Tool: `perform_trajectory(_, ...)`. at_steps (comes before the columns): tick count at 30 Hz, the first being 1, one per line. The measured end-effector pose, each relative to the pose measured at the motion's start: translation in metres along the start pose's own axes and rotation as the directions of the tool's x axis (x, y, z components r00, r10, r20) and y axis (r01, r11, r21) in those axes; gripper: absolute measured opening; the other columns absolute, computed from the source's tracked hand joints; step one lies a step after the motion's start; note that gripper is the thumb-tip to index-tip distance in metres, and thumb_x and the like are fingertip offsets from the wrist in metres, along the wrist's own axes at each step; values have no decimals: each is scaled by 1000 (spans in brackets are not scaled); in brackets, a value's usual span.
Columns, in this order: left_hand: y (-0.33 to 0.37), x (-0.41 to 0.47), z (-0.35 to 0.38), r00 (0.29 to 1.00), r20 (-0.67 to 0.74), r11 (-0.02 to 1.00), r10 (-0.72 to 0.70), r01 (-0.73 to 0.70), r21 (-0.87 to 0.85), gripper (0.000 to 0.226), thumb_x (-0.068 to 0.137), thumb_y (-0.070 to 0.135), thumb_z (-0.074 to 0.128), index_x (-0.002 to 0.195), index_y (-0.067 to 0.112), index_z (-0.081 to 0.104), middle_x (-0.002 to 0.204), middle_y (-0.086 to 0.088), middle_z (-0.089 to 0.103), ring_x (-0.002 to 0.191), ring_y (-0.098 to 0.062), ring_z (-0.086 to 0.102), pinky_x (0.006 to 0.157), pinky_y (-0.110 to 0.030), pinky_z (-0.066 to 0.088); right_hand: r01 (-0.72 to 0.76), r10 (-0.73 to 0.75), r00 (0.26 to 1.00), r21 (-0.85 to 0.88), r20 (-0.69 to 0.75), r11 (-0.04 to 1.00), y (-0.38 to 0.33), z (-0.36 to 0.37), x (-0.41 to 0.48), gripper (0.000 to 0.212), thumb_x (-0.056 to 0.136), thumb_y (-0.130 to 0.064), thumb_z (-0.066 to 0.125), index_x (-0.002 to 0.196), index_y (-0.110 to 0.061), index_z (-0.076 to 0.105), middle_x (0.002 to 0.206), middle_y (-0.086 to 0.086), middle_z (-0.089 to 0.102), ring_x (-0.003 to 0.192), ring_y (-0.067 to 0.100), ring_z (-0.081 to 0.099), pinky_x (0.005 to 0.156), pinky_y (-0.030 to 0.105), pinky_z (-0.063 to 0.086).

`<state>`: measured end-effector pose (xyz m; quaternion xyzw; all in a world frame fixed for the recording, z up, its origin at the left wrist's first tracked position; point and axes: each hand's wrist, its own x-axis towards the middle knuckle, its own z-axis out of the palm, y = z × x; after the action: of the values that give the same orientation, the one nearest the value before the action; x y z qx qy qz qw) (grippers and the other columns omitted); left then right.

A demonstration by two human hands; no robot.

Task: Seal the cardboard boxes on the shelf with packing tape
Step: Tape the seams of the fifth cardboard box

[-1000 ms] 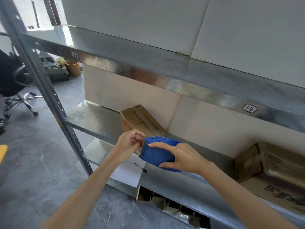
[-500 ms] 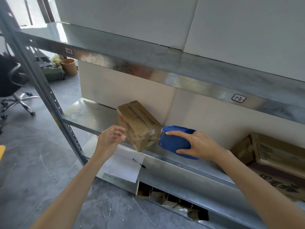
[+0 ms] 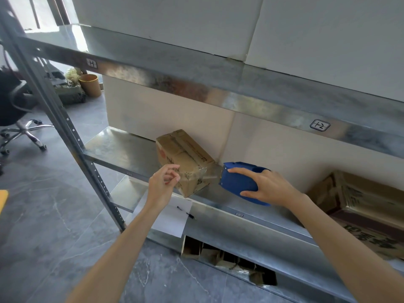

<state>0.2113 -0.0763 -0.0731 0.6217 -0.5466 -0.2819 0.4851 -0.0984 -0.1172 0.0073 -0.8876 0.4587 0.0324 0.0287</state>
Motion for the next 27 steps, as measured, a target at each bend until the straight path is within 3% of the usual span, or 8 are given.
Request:
perform_trajectory(10, -21, 15, 15, 996, 4, 995, 85, -85, 44, 40, 91, -5, 64, 124, 16, 65, 89, 3, 63, 82, -2, 60, 77, -8, 48, -20, 20, 1000, 5, 0, 1000, 0, 6, 4, 69, 93, -55, 53, 147, -56, 9, 109, -6, 66, 85, 18, 61, 71, 28, 46)
perform_trajectory(13, -23, 17, 21, 993, -36, 993, 109, -107, 48, 41, 91, -7, 62, 126, 14, 65, 91, -1, 60, 81, -5, 57, 79, -10, 47, -31, 31, 999, 33, -6, 999, -2, 5, 4, 69, 93, -53, 54, 147, -56, 12, 103, -7, 67, 75, 15, 55, 67, 27, 40)
perform_trajectory(17, -23, 17, 28, 988, -73, 990, 138, -137, 17, 40, 91, -13, 57, 126, 5, 64, 92, -13, 54, 78, -3, 53, 78, -9, 45, -39, 39, 999, 27, -10, 999, -2, 8, 4, 68, 93, -54, 53, 146, -57, 11, 94, -7, 67, 70, 15, 58, 66, 28, 44)
perform_trajectory(22, -30, 20, 30, 977, -88, 980, 192, -187, 65, 42, 87, -9, 67, 122, 14, 66, 122, -5, 45, 82, -16, 61, 86, -15, 50, -52, 53, 998, 39, -27, 998, -3, 8, 4, 68, 93, -52, 55, 147, -56, 14, 92, -8, 66, 67, 14, 54, 66, 29, 46)
perform_trajectory(24, -33, 21, 31, 971, -83, 970, 222, -212, 116, 41, 84, -4, 72, 119, 16, 67, 126, -5, 47, 95, -19, 59, 92, -28, 49, -57, 58, 998, 30, -20, 998, -3, 8, 6, 69, 93, -52, 54, 147, -56, 12, 92, -8, 66, 67, 14, 53, 65, 29, 44)
perform_trajectory(27, -40, 28, 31, 960, -113, 930, 257, -214, 298, 35, 78, 9, 77, 111, 19, 69, 136, 0, 53, 128, -26, 44, 102, -36, 31, -67, 67, 998, 34, -12, 997, -4, 9, 9, 70, 93, -53, 54, 146, -58, 10, 93, -7, 66, 68, 15, 54, 64, 28, 42)
